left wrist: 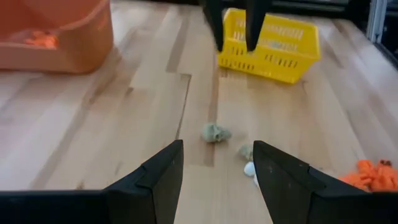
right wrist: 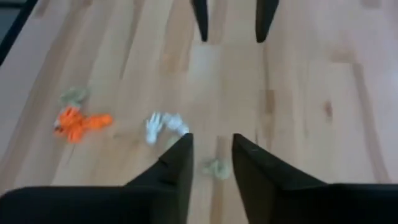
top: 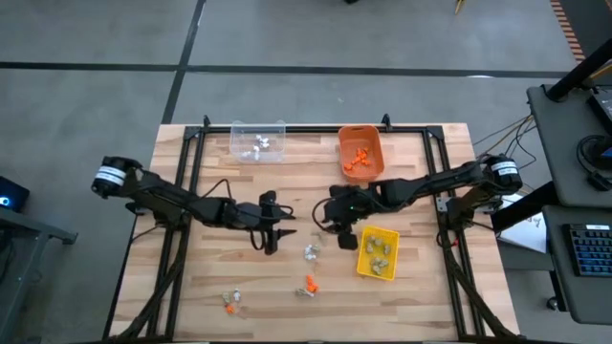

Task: Sort Halloween decoration
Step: Put the gray skull toy into the yellow bin

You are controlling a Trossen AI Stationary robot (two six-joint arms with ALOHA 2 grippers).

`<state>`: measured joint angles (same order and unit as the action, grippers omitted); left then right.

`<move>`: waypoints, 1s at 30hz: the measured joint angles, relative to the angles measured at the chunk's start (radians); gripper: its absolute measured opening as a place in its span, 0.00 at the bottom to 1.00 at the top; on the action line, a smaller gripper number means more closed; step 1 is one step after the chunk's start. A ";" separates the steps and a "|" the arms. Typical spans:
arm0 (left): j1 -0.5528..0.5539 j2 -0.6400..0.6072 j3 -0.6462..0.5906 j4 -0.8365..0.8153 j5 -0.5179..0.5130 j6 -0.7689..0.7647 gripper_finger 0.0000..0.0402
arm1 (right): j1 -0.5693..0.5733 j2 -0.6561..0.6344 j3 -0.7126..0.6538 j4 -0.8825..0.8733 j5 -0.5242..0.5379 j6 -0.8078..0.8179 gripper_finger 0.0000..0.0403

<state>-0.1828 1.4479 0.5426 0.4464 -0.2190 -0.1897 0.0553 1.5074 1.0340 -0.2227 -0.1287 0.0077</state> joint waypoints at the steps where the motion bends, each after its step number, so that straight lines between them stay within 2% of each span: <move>1: 0.000 -0.019 0.000 -0.014 -0.005 0.001 0.44 | 0.000 0.000 0.000 0.013 0.005 0.006 0.28; 5: 0.001 -0.098 0.000 -0.086 -0.011 0.030 0.44 | -0.001 0.000 0.000 0.025 0.103 0.020 0.41; 10: 0.001 -0.159 0.000 -0.105 -0.011 0.077 0.44 | -0.003 0.000 0.000 0.026 0.103 0.058 0.51; 16: 0.001 -0.157 0.000 -0.058 -0.011 0.134 0.44 | 0.037 0.018 -0.003 0.020 0.103 0.139 0.55; 23: 0.003 -0.143 0.000 0.027 -0.011 0.252 0.44 | 0.071 0.084 0.009 0.015 0.104 0.127 0.61; 30: 0.003 -0.145 0.000 0.081 -0.035 0.330 0.44 | 0.072 0.114 0.010 -0.017 0.103 0.068 0.61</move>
<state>-0.1795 1.3025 0.5423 0.5278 -0.2536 0.1404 0.1268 1.6218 1.0435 -0.2401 -0.0254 0.0759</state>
